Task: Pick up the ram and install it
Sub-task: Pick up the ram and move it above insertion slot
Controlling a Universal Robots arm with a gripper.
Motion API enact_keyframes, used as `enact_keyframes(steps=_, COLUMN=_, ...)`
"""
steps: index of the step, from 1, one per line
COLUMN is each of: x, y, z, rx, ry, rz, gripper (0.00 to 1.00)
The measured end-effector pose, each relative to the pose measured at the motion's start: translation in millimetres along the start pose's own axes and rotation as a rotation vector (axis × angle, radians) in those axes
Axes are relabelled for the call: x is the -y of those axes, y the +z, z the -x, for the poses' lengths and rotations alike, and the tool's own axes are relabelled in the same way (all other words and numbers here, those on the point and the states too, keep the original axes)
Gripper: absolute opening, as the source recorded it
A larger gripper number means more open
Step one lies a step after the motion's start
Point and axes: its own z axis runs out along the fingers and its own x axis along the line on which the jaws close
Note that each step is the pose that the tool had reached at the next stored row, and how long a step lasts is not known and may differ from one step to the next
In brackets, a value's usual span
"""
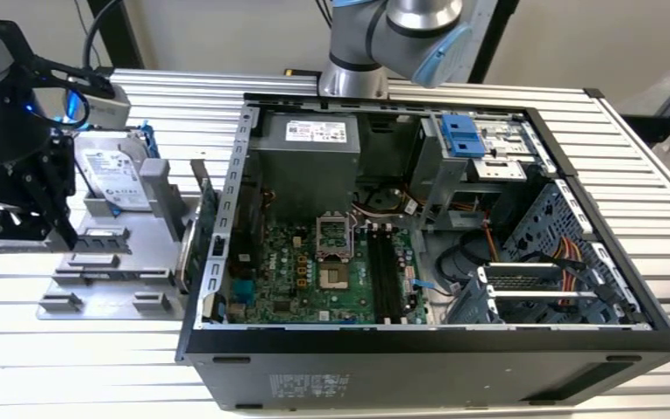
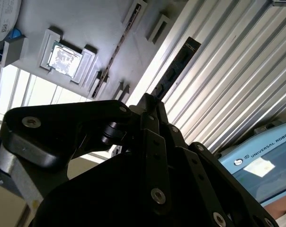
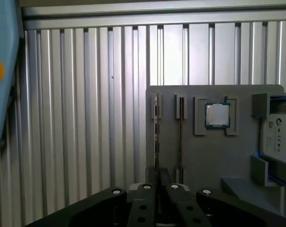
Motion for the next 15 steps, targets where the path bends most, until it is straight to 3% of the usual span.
enact_keyframes(steps=1, x=0.0, y=0.0, z=0.0, rx=0.0008, ry=0.000, rz=0.0001, gripper=0.00)
enact_keyframes(steps=3, x=0.0, y=0.0, z=0.1, rx=0.0138, ry=0.000, rz=0.0002, gripper=0.00)
enact_keyframes(steps=7, x=0.0, y=-0.1, z=0.0, rx=0.0615, ry=-0.001, rz=0.0015, gripper=0.00)
enact_keyframes(steps=8, x=0.0, y=-0.2, z=0.0, rx=0.0675, ry=-0.001, rz=0.0015, gripper=0.00)
enact_keyframes(steps=15, x=-0.1, y=-4.4, z=-0.3, rx=0.0682, ry=-0.001, rz=0.0032, gripper=0.00)
